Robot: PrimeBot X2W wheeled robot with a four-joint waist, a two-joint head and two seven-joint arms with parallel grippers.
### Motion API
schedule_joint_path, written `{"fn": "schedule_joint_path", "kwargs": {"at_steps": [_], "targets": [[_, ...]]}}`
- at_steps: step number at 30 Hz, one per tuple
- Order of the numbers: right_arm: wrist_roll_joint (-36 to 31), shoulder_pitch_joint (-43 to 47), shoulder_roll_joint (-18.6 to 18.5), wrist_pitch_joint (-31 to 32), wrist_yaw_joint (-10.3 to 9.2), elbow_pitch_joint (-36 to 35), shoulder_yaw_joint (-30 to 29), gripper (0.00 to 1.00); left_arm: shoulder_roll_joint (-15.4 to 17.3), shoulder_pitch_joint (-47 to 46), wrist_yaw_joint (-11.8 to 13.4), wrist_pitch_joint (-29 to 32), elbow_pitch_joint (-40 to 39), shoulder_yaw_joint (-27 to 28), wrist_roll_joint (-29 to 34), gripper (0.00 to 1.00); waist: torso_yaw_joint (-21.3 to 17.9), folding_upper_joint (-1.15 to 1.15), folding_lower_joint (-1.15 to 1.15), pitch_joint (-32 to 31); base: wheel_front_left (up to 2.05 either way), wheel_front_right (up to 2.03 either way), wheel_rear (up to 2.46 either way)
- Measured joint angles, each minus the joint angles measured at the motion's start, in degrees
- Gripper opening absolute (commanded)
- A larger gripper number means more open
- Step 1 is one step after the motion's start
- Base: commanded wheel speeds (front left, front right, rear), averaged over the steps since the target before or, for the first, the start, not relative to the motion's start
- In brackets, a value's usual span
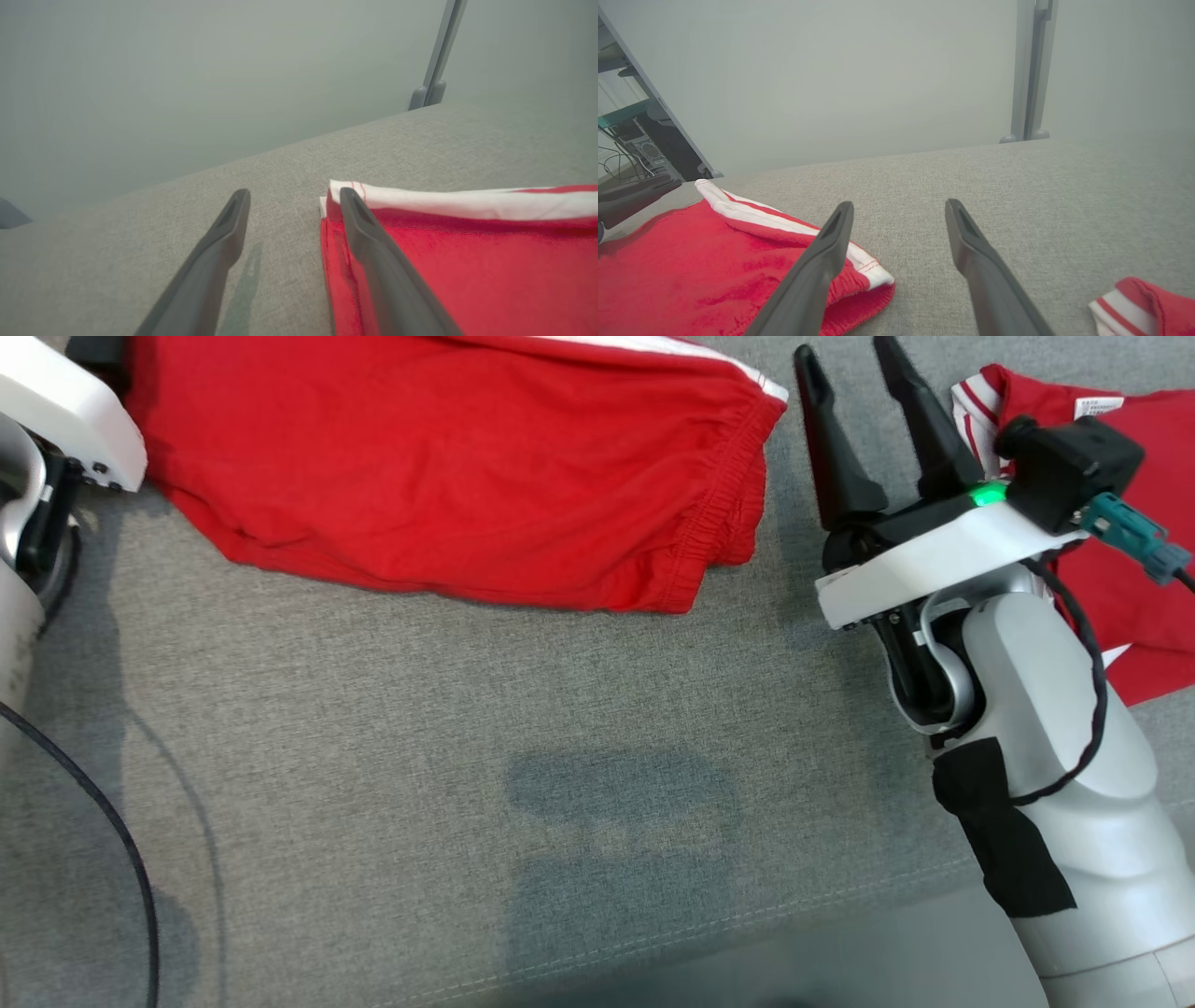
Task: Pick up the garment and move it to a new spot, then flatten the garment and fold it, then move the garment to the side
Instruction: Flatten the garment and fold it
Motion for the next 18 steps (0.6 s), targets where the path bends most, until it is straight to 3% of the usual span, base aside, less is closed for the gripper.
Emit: {"fn": "schedule_joint_path", "kwargs": {"at_steps": [12, 18], "targets": [[-10.13, 11.23, 0.03, -0.08, 0.0, -4.26, -10.4, 1.0, -4.3, 15.92, 0.52, -0.02, -7.87, 9.73, 0.98, 1.0, 2.26, 0.0, 0.0, -7.72, 0.0, 0.0, 0.0], [-11.87, 16.92, 0.05, -0.08, 0.0, -6.14, -12.6, 1.0, -6.68, 24.0, 0.67, -0.02, -10.26, 14.97, 2.52, 1.0, 3.13, 0.0, 0.0, -12.1, 0.0, 0.0, 0.0]]}}
